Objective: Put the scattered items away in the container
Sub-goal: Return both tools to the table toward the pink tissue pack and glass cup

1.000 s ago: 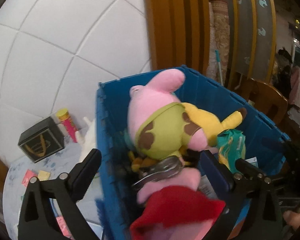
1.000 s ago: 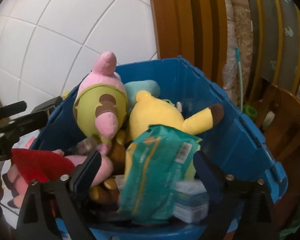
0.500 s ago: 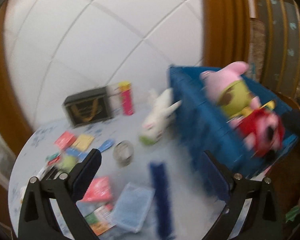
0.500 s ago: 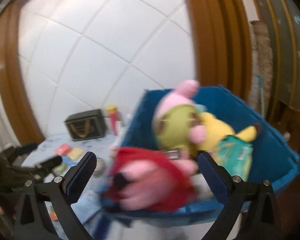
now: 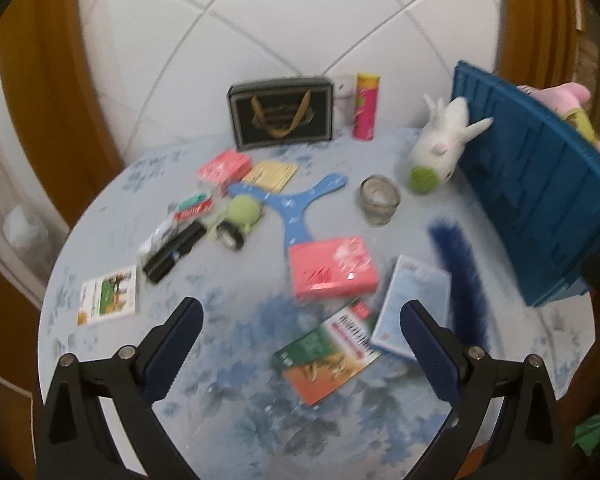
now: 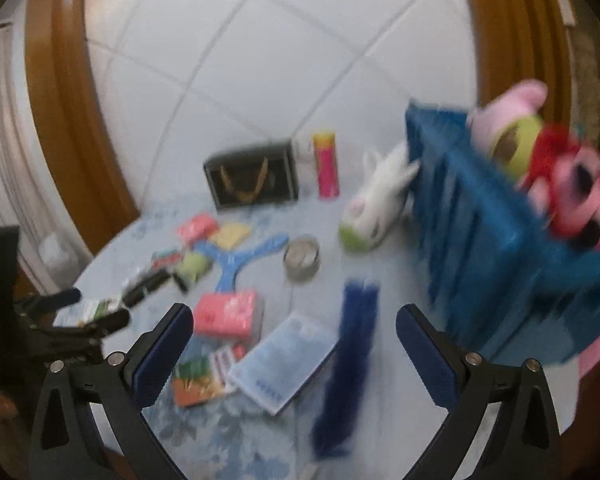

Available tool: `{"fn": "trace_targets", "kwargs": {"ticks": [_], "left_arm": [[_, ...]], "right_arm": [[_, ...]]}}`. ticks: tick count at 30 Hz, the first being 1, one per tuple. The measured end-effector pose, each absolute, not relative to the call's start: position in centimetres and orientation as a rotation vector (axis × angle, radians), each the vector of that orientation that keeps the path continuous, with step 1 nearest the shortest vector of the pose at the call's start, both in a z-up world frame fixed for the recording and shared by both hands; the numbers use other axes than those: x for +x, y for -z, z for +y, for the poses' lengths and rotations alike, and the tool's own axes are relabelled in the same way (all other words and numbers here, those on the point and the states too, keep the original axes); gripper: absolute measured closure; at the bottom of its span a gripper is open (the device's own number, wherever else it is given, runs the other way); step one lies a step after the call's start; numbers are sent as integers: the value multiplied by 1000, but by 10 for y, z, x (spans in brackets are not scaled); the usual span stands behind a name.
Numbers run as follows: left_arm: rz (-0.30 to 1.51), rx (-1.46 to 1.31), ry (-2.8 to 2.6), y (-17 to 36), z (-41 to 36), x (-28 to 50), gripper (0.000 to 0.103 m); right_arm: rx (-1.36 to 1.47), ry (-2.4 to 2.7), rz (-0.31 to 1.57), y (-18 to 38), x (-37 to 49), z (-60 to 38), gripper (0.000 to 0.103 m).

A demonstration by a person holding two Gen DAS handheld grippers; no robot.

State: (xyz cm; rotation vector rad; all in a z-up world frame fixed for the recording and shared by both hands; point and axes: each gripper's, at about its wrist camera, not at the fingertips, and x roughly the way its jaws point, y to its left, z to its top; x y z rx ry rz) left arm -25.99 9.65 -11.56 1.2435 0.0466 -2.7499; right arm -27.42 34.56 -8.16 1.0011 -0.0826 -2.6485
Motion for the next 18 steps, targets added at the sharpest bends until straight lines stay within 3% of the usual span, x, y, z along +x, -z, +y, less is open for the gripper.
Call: {"fn": "trace_targets", "kwargs": {"ticks": [6, 18], "left_arm": [[82, 1337, 2672, 148, 83, -262, 3], [117, 1391, 2625, 168, 77, -283, 3]], "right_arm": [[1211, 2567, -66, 138, -294, 331, 0], [1308, 2493, -42, 172, -317, 320, 0]]}}
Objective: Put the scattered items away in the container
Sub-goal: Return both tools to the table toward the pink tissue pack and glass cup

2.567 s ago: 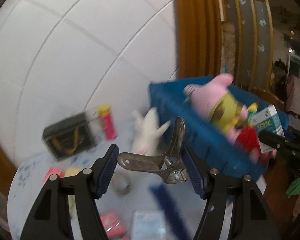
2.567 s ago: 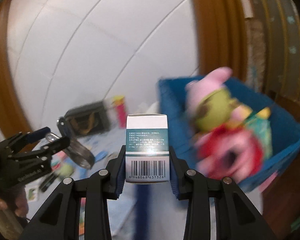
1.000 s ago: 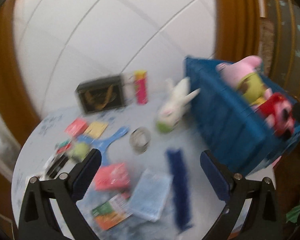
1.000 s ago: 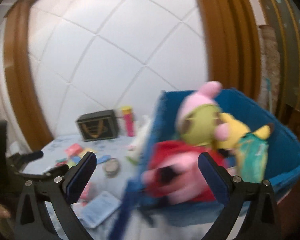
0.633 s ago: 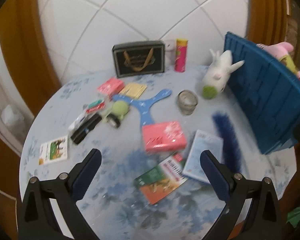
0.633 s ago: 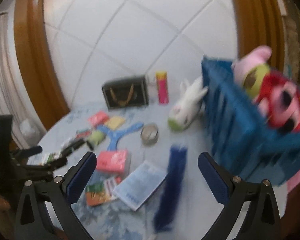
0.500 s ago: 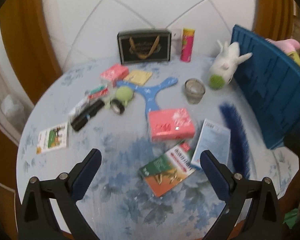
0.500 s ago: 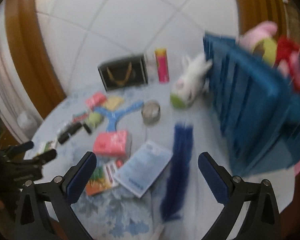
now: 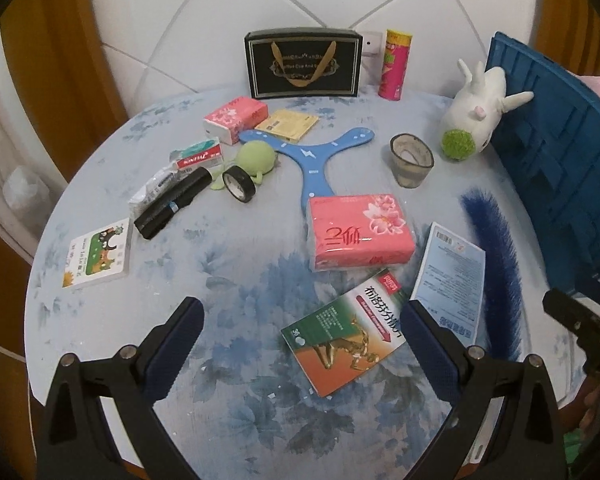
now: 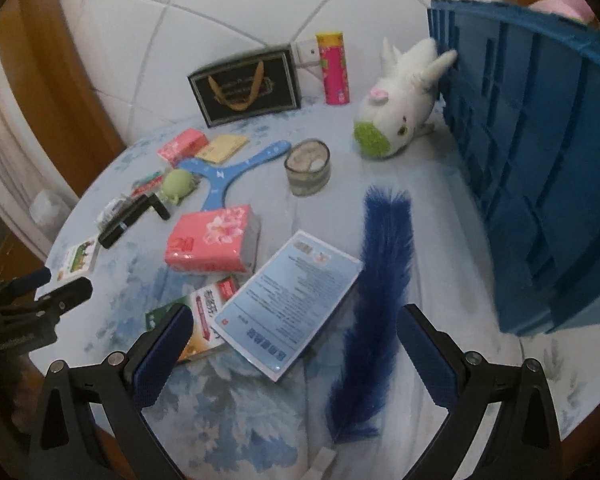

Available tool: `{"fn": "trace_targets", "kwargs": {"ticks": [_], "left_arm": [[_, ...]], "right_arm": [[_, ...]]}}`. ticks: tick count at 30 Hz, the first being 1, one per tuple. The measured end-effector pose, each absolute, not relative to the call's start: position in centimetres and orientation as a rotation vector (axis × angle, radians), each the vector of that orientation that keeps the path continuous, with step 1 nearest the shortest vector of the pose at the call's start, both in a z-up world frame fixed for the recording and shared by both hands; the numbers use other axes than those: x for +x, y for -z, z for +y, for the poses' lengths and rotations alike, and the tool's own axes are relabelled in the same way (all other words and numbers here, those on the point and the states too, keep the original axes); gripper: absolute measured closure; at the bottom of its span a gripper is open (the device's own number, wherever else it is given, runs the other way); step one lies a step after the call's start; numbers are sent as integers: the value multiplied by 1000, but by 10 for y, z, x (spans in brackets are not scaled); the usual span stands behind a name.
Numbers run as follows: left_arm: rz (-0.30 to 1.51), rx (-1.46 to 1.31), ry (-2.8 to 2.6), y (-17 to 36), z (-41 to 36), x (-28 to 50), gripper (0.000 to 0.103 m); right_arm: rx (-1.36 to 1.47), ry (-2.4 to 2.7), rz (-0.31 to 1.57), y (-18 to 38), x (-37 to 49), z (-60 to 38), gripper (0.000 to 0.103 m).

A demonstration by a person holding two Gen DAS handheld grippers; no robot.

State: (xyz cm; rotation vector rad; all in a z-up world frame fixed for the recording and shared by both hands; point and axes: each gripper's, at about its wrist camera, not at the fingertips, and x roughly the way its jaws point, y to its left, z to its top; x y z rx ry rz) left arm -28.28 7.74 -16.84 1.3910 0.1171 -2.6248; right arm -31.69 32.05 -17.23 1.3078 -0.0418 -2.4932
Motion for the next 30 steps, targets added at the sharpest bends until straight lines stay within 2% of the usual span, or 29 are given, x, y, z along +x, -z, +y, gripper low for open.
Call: {"fn": "trace_targets", "kwargs": {"ticks": [5, 19, 25, 30], "left_arm": [[93, 1436, 2641, 180, 65, -298, 3], [-46, 1640, 2729, 237, 32, -356, 3], [-59, 1730, 2702, 266, 41, -375, 3], [-89, 1774, 2707, 276, 61, -387, 3]], "right_arm": [[1378, 2492, -43, 189, -323, 307, 0], [1604, 2602, -239, 260, -336, 248, 0], [1643, 2634, -167, 285, -351, 238, 0], [1730, 2676, -158, 292, -350, 273, 0]]}}
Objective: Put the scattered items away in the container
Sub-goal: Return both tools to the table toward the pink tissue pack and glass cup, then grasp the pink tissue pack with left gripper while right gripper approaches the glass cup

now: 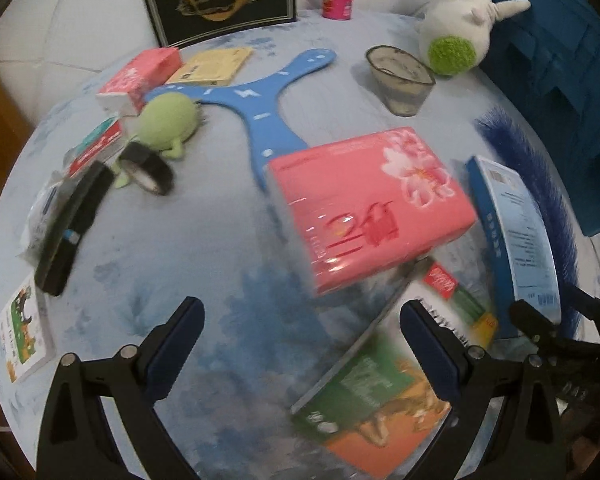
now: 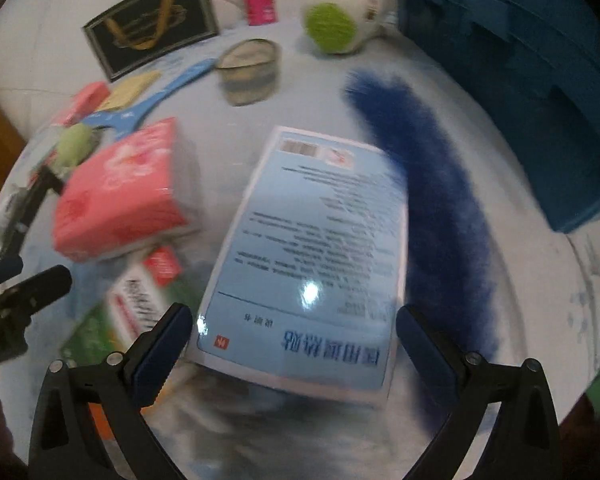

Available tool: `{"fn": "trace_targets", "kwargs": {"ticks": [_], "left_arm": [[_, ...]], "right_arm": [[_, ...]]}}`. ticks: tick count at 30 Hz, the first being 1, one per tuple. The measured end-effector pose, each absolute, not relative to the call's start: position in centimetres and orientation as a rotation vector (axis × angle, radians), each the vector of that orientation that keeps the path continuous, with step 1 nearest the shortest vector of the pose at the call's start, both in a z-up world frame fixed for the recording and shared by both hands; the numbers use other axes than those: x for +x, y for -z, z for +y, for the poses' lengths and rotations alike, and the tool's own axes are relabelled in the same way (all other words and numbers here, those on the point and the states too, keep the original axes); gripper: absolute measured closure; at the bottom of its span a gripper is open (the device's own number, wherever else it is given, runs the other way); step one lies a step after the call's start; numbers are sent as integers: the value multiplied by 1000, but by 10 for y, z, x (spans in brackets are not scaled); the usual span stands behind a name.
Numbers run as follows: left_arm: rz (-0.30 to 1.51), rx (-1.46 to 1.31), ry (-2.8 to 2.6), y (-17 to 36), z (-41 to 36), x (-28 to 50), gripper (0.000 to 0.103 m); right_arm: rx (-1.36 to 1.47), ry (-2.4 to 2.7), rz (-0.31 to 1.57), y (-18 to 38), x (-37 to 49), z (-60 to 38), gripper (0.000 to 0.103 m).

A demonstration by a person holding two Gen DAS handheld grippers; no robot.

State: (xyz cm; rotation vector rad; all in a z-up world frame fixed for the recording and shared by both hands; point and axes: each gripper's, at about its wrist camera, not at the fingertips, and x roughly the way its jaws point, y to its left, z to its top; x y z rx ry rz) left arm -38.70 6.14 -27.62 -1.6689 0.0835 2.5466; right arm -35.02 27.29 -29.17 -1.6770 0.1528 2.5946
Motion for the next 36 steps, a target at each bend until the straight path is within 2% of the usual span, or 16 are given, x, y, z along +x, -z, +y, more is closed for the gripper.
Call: {"fn": "trace_targets", "kwargs": {"ticks": [2, 5, 12, 14, 15, 16, 18, 23, 28, 32, 33, 36], "left_arm": [[128, -1634, -2555, 269, 70, -388, 3], [187, -1575, -2583, 256, 75, -395, 3], [268, -1580, -2591, 255, 77, -440, 3], [211, -1610, -2606, 259, 72, -451, 3], [185, -1620, -2612, 261, 69, -454, 3], [161, -1634, -2614, 264, 65, -456, 3], [120, -1651, -2600, 267, 60, -454, 6], [-1, -1684, -2618, 264, 36, -434, 7], [-105, -1748, -2569, 271, 16, -412, 24], [-104, -1758, -2624, 274, -1, -405, 28], [-100, -1754, -2648, 274, -6, -405, 29], [-96, -1766, -2729, 271, -31, -409, 30]], "right_arm": [[-1695, -2533, 149, 297, -349, 294, 0], [-1704, -2524, 263, 297, -345, 322, 0], [-1680, -2648, 306, 273, -354, 315, 0], [-1679, -2671, 279, 271, -359, 307, 11], [-1687, -2685, 267, 269, -363, 302, 26], [-1698, -2693, 261, 270, -366, 298, 34], [-1721, -2708, 244, 273, -374, 288, 34], [-1742, -2761, 189, 276, -401, 265, 34], [-1795, -2802, 88, 284, -432, 238, 38], [-1871, -2840, 23, 288, -438, 209, 44], [-1889, -2854, 17, 288, -438, 202, 49], [-1979, -2897, -3, 289, -429, 177, 49]]}}
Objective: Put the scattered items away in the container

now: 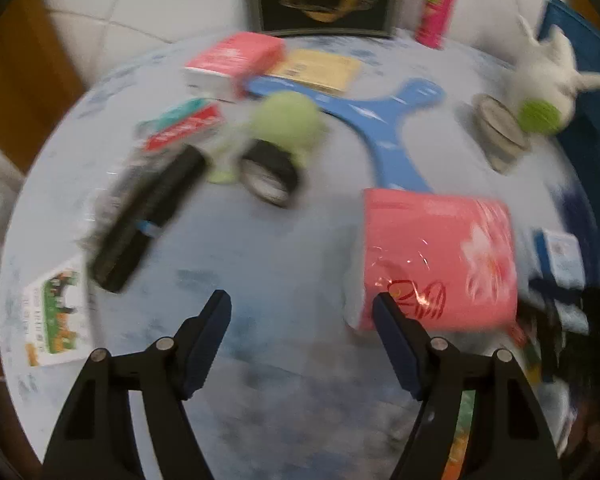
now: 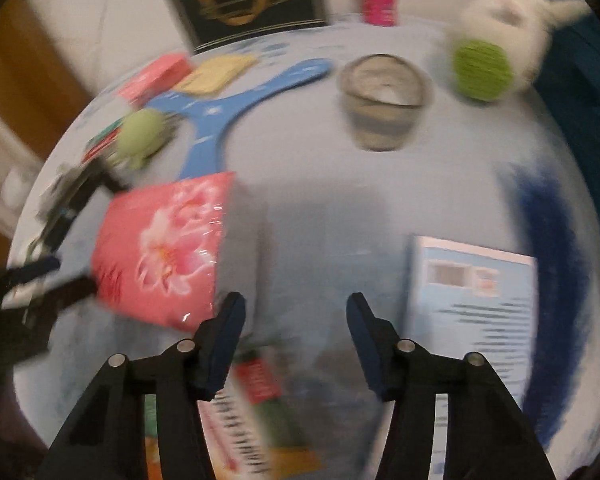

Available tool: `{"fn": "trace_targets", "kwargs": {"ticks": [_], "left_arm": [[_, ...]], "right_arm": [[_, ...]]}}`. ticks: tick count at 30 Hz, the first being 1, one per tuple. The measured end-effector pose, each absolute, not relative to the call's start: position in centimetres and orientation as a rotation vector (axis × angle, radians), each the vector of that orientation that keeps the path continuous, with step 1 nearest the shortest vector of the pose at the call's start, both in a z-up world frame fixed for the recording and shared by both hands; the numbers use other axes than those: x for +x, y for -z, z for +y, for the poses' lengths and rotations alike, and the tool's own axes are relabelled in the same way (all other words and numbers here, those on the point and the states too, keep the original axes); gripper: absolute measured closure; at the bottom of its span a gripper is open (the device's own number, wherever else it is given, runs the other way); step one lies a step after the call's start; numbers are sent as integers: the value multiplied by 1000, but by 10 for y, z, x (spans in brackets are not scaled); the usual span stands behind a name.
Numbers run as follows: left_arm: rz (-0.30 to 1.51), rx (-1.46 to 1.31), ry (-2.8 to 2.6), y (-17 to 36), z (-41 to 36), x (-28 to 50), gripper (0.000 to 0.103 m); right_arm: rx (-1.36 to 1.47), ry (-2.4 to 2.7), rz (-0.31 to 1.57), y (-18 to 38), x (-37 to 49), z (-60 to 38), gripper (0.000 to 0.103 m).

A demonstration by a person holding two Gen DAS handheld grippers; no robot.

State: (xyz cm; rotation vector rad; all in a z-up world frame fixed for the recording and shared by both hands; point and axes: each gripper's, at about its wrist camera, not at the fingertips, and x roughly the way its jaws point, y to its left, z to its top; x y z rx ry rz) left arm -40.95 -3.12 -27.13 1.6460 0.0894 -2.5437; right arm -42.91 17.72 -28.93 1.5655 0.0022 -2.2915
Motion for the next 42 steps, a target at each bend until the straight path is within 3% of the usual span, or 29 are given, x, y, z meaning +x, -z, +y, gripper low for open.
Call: {"fn": "trace_targets", "kwargs": {"ticks": [8, 12, 18, 21, 23, 25, 30, 33, 41, 42], "left_arm": [[286, 1618, 2484, 260, -71, -399, 30], [368, 1650, 2480, 256, -51, -395, 30], [316, 1610, 2466, 252, -1, -418, 19], [288, 1641, 2412, 265, 12, -436, 17], [284, 1668, 2377, 274, 16, -445, 16], [295, 1700, 2348, 283, 17, -452, 1], [290, 1715, 2354, 293, 17, -461, 0], [306, 1721, 2366, 298, 18, -463, 0], [253, 1737, 2364, 300, 28, -465, 0], [221, 1736, 2357, 302, 30, -466, 7]], "right_arm": [[1488, 2055, -15, 292, -404, 95, 49], [1500, 2101, -13, 285, -407, 110, 49], [1517, 2181, 27, 273, -435, 177, 49], [1531, 2219, 60, 269, -460, 203, 43], [1537, 2244, 52, 267, -476, 219, 34], [1535, 2271, 43, 264, -490, 232, 20], [1547, 2335, 20, 264, -525, 253, 17], [1559, 2369, 16, 270, -549, 248, 2], [1536, 2473, 123, 283, -598, 220, 0], [1529, 2501, 150, 286, -604, 215, 0]]}}
